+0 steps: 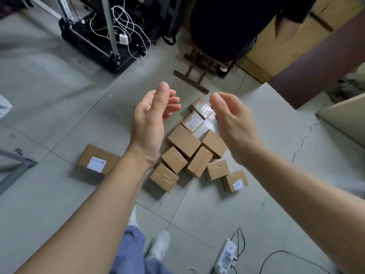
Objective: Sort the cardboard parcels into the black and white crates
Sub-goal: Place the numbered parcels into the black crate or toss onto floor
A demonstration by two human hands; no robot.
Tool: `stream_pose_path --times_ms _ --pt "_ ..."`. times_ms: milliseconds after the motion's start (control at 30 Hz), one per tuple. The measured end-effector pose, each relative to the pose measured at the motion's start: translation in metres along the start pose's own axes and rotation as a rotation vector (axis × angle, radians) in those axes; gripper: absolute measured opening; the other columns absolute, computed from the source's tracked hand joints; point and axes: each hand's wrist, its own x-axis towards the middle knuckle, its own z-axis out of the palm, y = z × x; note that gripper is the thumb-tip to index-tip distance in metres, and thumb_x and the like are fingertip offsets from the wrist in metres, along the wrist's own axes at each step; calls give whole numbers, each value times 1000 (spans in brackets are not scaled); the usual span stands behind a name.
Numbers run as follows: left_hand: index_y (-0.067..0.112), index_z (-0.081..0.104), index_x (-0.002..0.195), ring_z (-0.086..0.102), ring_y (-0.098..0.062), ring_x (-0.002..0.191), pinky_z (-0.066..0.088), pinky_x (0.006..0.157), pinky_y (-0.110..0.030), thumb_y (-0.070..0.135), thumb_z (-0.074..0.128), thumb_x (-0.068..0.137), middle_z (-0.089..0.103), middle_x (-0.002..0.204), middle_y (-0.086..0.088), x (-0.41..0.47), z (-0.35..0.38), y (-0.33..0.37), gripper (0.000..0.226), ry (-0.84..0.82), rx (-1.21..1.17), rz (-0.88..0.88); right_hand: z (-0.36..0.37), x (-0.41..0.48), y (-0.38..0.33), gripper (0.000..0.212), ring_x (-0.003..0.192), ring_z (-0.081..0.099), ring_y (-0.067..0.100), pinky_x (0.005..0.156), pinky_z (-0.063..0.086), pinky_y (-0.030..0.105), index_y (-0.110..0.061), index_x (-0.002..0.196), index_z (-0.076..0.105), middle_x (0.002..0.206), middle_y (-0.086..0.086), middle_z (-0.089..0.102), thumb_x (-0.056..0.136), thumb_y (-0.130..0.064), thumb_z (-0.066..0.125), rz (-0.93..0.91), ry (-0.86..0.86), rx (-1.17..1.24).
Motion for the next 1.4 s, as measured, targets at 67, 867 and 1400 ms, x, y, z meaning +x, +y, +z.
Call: stream_pose_path --times_ms 67,867,1400 --pt "18 63 92 65 -16 91 47 91 -33 50 45 87 67 91 -1 13 -3 -10 37 -3 13 -17 7 14 9 13 86 58 -14 74 47 6 -33 103 57 97 -17 63 94 -40 51 11 18 15" --pt "17 62 94 65 -18 91 50 88 -27 41 45 97 66 91 -2 69 13 -162 30 352 -24 -18 2 100 169 38 90 51 -15 73 40 3 -20 123 53 99 -25 54 93 -42 49 68 -233 -31" --pt "12 60 100 66 -18 93 49 91 -29 44 47 96 65 96 -4 44 -132 -291 35 914 -36 -200 148 105 273 50 111 51 7 96 41 24 -9 132 49 129 2 56 94 -41 50 95 -487 -99"
